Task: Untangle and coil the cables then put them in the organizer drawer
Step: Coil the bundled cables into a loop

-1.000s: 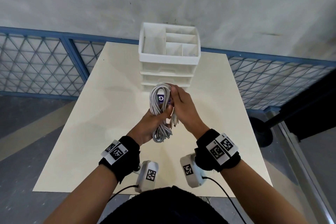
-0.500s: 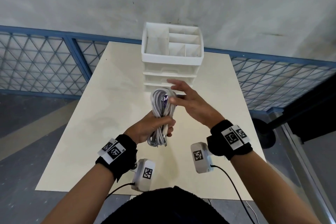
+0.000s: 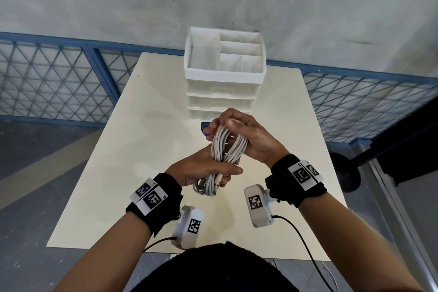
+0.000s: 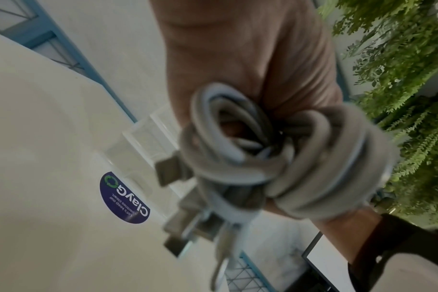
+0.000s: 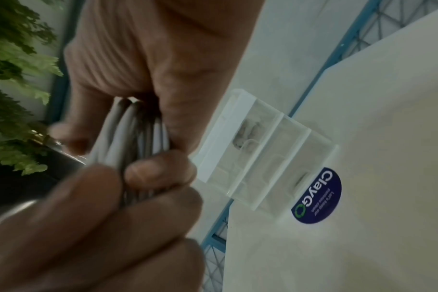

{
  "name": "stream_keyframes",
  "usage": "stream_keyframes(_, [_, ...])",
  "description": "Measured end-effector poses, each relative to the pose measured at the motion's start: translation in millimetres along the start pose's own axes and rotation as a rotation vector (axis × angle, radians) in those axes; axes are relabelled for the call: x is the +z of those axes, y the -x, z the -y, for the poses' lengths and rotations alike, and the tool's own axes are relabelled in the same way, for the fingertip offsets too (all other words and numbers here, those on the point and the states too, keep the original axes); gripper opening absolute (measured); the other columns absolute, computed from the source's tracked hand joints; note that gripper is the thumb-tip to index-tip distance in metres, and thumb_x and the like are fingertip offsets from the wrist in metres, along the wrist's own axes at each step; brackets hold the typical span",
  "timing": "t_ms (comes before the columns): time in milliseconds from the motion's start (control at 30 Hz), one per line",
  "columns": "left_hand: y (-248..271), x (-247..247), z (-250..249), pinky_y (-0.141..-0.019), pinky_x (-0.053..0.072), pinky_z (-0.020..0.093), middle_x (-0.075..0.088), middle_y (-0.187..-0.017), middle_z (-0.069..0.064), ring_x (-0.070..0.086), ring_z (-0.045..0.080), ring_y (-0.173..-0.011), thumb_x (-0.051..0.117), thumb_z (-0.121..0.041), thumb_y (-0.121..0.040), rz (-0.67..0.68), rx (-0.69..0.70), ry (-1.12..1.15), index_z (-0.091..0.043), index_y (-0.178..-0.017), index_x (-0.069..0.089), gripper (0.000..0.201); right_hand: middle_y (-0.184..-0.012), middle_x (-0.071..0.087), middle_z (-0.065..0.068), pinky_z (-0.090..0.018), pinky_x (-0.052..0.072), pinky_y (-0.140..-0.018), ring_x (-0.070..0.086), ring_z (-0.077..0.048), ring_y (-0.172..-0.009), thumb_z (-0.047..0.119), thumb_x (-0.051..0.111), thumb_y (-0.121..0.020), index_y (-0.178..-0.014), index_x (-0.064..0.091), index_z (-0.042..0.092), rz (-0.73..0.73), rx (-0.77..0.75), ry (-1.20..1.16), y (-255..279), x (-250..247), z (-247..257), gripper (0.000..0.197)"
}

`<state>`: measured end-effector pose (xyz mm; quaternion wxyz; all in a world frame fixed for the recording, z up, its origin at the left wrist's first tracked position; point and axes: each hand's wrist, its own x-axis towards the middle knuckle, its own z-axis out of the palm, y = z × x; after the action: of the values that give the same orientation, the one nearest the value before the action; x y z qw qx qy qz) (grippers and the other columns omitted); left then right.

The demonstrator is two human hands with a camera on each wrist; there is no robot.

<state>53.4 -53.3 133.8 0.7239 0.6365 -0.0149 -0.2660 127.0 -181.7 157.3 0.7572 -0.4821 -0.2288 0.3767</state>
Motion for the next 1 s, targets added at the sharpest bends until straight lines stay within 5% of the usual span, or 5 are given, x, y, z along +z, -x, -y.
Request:
stream_keyframes(433, [-2,10,-7,-0.052,0.047,0.022,0.054,-0.046,-0.002,0.053,0.014,-0.046,0.067,-0.006,-0.082,0.01,-0.023,-0.046,-0.013,-0.062,0.054,0.025,-0.041,0.025,0.006,-0.019,0.032,-0.04,0.027,-0.01,-0.036,0.021,0.051,-0.095,-0.053,0.026,0.014,-0.368,-0.071,-0.034,-10,22,2,0.049])
stream_keyframes(567, [-6,13,-4,-0.047,0.041,0.023,0.041,-0.041,-0.003,0.041,0.012,-0.039,0.061,-0.01,-0.088,-0.137,0.043,-0.041,-0.014,-0.061,0.045,0.031,-0.052,0.046,0.002,-0.024,0.049,-0.055,0.048,-0.014,-0.049,0.028,0.048,-0.095,-0.063,0.043,0.012,-0.288,-0.066,0.057,-10,16,5,0.037])
stream_keyframes(667, [-9,11,-2,-0.046,0.04,0.022,0.039,-0.042,-0.005,0.039,0.012,-0.04,0.057,-0.009,-0.09,-0.234,0.12,0.061,-0.014,-0.066,0.045,0.027,-0.099,0.064,-0.002,-0.026,0.051,-0.083,0.062,-0.015,-0.095,0.063,0.03,-0.079,-0.108,0.056,0.012,-0.227,0.051,0.192,-7,4,13,0.064])
stream_keyframes(800, [-10,6,-8,-0.051,0.047,0.021,0.047,-0.052,-0.001,0.051,0.011,-0.048,0.049,-0.016,-0.095,-0.281,0.268,0.249,-0.014,-0.075,0.06,0.023,-0.087,0.067,0.009,-0.028,0.051,-0.079,0.063,-0.007,-0.082,0.083,0.047,-0.057,-0.106,0.059,0.021,-0.054,0.323,0.352,7,-12,2,0.079])
stream_keyframes(1000, [-11,-2,-3,-0.065,0.043,0.03,0.056,-0.075,-0.002,0.053,0.016,-0.073,0.055,-0.054,-0.081,-0.243,0.287,0.156,-0.02,-0.078,0.058,0.035,-0.086,0.07,0.011,-0.03,0.052,-0.084,0.065,-0.007,-0.088,0.024,0.07,-0.08,-0.098,0.062,0.024,0.087,0.472,0.53,16,3,-7,0.019])
